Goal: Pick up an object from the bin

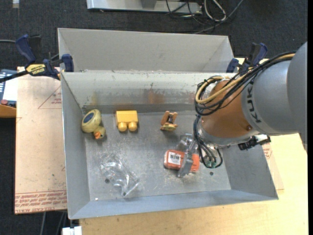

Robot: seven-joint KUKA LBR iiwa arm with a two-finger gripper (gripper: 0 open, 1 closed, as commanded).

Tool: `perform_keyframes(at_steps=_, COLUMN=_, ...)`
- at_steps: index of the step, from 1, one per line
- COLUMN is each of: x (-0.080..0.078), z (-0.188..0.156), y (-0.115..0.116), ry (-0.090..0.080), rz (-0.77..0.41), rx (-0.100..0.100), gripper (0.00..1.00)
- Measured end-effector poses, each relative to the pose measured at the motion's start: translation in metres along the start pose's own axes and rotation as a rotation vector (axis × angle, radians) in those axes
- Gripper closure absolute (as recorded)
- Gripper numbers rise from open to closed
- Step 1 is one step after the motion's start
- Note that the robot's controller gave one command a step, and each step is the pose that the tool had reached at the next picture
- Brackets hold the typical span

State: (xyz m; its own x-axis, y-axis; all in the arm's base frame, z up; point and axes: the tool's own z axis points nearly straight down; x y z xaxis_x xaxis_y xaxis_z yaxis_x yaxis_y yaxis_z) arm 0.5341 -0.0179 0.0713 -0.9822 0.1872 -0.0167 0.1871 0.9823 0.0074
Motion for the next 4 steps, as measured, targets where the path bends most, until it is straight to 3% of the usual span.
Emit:
perform_keyframes(at_steps=1, x=0.003, z=-0.012, y=0.000, ry=0.009, rz=-0.001, rx=0.000, gripper=1.00)
perform_keyframes(at_steps=3, x=0.000, z=-0.074, y=0.001, ry=0.002, rz=-0.002, rx=-0.001, gripper=1.00)
perform_keyframes(at_steps=4, x=0.000, z=-0.087, y=0.001, ry=0.002, rz=-0.002, rx=-0.002, gripper=1.00)
